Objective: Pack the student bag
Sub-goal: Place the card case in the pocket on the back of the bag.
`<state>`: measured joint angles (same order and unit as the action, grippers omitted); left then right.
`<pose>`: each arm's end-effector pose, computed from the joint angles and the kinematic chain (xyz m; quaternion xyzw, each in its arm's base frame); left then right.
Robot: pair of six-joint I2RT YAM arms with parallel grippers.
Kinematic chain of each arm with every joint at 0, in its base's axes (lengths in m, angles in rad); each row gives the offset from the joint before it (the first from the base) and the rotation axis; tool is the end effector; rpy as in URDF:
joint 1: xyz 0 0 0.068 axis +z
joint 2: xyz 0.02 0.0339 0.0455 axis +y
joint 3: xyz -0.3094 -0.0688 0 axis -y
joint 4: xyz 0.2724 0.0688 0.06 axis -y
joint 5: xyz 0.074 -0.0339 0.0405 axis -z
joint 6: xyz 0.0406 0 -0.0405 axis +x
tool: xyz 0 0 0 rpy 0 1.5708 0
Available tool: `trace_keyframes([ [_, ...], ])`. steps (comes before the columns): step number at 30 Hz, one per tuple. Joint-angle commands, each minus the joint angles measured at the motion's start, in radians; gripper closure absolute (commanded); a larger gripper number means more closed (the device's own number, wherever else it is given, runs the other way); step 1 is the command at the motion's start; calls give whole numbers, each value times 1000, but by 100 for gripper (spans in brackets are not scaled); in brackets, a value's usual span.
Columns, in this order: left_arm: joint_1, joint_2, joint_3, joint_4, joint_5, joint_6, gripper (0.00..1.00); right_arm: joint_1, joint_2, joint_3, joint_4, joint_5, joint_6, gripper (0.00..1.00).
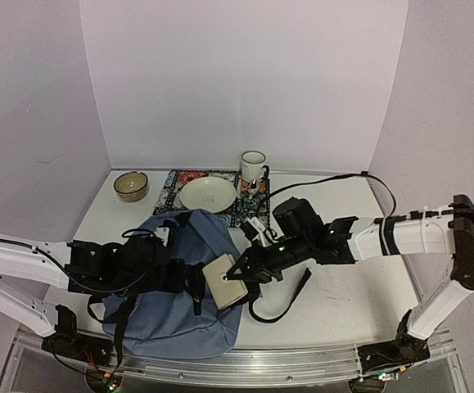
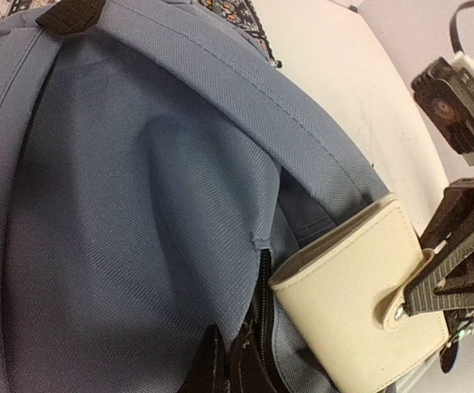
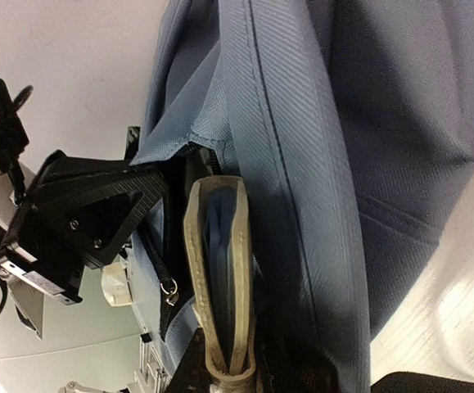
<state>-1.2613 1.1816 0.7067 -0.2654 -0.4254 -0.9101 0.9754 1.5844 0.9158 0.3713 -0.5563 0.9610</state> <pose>0.0934 -0.2370 0.2537 0.0724 0.8955 -0.2588 0.3547 0.1947 0.3257 0.2693 -0.1688 0.7719 0.5962 0.1422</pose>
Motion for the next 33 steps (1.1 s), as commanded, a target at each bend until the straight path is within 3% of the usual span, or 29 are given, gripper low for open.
trace_keyframes([
  [1,5,-26,114,107,28,103,100,51,62,101,-45,-120,-65,100],
  [7,5,42,159,108,69,115,100,95,136,168,-33,-156,-63,100],
  [15,5,2,138,164,112,52,100,90,148,135,2,-23,-13,100],
  [26,5,-65,67,208,151,-122,100,55,62,-60,322,214,171,100],
  [33,4,4,80,275,241,-157,100,56,111,-98,533,240,268,100],
])
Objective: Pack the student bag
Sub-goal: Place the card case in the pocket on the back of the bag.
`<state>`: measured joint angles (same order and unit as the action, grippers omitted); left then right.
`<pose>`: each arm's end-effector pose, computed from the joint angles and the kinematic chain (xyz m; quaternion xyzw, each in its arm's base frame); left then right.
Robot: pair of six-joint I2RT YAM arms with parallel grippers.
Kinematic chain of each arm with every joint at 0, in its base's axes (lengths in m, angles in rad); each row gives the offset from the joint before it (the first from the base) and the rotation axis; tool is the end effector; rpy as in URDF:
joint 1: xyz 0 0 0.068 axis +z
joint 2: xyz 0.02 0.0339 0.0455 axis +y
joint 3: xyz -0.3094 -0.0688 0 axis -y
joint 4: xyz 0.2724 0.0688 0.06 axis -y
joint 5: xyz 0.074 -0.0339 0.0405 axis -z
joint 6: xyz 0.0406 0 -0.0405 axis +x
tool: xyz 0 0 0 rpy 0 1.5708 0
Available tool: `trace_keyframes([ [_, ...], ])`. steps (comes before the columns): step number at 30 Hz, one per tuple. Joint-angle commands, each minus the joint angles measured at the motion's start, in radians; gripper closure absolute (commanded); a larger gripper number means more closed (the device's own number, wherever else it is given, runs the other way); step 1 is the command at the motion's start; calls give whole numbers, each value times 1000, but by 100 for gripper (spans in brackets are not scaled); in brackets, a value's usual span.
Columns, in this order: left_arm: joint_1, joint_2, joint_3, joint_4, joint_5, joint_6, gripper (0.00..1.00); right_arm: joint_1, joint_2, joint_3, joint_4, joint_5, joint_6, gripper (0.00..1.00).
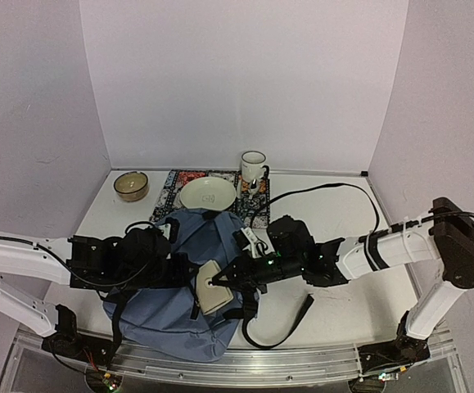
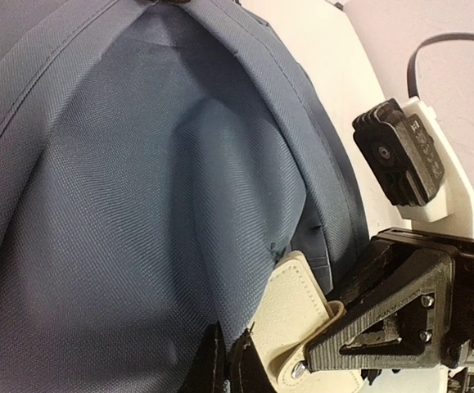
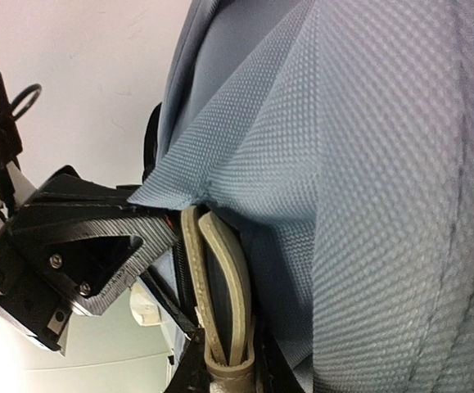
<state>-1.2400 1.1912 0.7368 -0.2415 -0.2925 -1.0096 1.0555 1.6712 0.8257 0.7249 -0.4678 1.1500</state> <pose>0.0965 -0.2450 0.2629 0.0417 0.8973 -0.3212 0.2999 0.1743 0.3449 0.2440 -0.1192 0.7345 0.6540 0.1362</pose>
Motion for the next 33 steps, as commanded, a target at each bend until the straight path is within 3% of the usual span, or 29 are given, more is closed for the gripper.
trace_keyframes([
  [1,-18,6,49,273,124,-63,100,-23,37,-12,216,151,87,100],
  [5,-19,50,52,307,168,-78,99,-22,80,-24,345,160,96,100],
  [9,-18,28,31,305,139,-81,97,-21,131,10,322,145,61,100],
  [11,-19,5,17,302,114,-78,95,-17,143,8,313,133,54,95],
  [16,-19,-44,23,175,50,-72,74,-16,94,-11,191,120,7,78],
  [21,-19,-77,43,25,54,-61,59,-16,36,15,-4,99,-73,71],
  [25,-19,-41,74,-78,120,-71,55,-15,39,27,-38,50,-96,75],
  [33,-34,19,96,-239,127,-125,51,-13,52,38,-27,47,-88,97],
])
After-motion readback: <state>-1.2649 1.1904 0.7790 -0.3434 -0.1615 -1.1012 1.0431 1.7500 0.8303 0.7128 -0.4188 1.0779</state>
